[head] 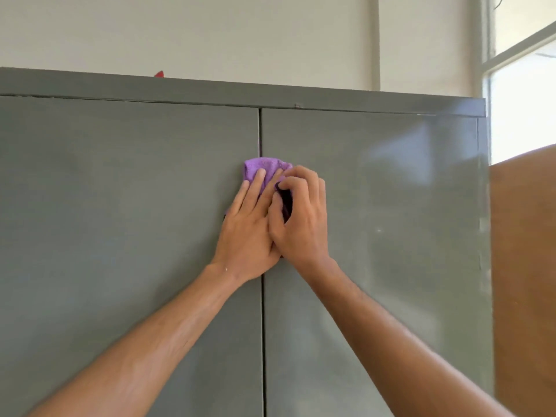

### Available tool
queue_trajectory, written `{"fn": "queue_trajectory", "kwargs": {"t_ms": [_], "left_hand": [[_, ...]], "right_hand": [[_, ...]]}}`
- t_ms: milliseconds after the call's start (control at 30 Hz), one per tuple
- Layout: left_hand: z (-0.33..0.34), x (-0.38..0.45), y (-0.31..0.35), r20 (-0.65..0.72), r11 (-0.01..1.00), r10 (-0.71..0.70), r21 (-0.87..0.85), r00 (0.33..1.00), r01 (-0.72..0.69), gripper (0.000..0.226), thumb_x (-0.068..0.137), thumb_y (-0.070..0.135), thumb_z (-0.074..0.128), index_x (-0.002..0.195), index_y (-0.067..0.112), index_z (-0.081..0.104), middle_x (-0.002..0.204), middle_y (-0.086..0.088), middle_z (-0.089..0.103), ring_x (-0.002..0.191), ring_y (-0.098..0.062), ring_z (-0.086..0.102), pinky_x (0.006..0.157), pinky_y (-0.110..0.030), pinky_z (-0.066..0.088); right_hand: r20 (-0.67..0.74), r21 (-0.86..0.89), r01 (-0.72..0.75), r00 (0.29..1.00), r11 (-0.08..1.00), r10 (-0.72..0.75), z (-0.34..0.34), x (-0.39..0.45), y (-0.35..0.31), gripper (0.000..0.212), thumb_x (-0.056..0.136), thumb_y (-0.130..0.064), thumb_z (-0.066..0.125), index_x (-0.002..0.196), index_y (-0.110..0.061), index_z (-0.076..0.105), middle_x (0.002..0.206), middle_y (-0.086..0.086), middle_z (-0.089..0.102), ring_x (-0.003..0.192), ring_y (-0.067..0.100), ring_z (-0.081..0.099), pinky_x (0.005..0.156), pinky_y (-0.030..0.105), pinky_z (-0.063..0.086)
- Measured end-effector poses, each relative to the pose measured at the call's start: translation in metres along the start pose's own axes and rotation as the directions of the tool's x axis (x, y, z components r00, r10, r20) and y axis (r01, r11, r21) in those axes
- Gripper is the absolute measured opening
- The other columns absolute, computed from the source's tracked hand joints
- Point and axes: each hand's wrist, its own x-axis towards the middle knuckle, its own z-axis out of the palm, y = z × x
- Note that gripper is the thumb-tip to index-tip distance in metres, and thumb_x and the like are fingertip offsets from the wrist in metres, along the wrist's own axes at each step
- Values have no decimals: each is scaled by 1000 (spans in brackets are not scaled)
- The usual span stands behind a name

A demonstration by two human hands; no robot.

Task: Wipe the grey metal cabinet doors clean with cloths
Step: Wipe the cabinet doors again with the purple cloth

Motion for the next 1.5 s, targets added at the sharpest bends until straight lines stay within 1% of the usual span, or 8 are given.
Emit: {"fn": "queue_trajectory", "kwargs": {"t_ms": [167,400,533,700,833,1000,1167,1500], "left_hand": [[0,-6,13,36,721,-339,-632,940,284,100,85,20,80,164,13,19,171,-1,22,154,-11,31,119,-25,36],[-6,11,31,66,751,-322,-589,945,297,105,87,-1,76,165,9,7,170,6,8,150,17,1,118,-4,11],[-10,34,42,84,766,-283,-580,956,278,127,73,21,93,166,13,8,173,3,10,158,0,6,119,-7,15],[-4,82,70,-18,866,-195,-472,981,164,123,77,38,89,166,8,9,172,-5,13,158,-16,19,123,-28,26],[10,103,97,-165,913,-124,-405,979,47,73,93,26,65,156,2,37,162,-12,35,154,-26,30,127,-41,26],[34,127,114,-287,889,-227,-450,931,78,50,103,29,39,142,1,53,148,-14,51,140,-29,46,120,-42,34],[45,128,112,-268,964,-144,-254,953,74,57,104,40,42,148,4,49,154,-13,47,149,-33,37,123,-45,29],[50,120,118,-31,974,222,58,974,-220,73,99,55,50,155,9,44,166,-9,34,156,-30,26,129,-49,19]], "right_hand": [[112,11,-6,994,1000,5,-13,-13,18,29,99,-14,48,113,-3,70,128,11,62,107,31,58,86,44,53],[363,-269,337,903,902,-229,-30,-2,43,60,103,-47,45,139,-2,59,145,13,57,127,34,53,122,59,25],[458,-526,266,889,808,6,-43,40,60,104,91,-79,31,157,2,30,169,20,20,156,39,18,123,66,11],[207,-569,164,977,806,-52,-71,81,94,66,97,-43,56,153,-10,42,165,18,31,147,44,32,117,56,31],[220,-405,251,960,879,-173,-108,100,143,27,81,-9,65,108,-5,66,124,17,63,107,42,59,90,47,45],[462,-365,397,863,842,-206,-113,64,163,67,100,-38,36,150,7,44,162,29,32,152,51,24,126,54,19],[201,-596,11,970,803,136,-128,147,200,75,106,-47,25,161,5,18,169,27,9,156,47,7,128,55,6],[-127,-547,-457,873,701,470,-170,126,244,79,102,-46,29,162,2,14,170,26,8,156,45,9,128,50,8]]}}
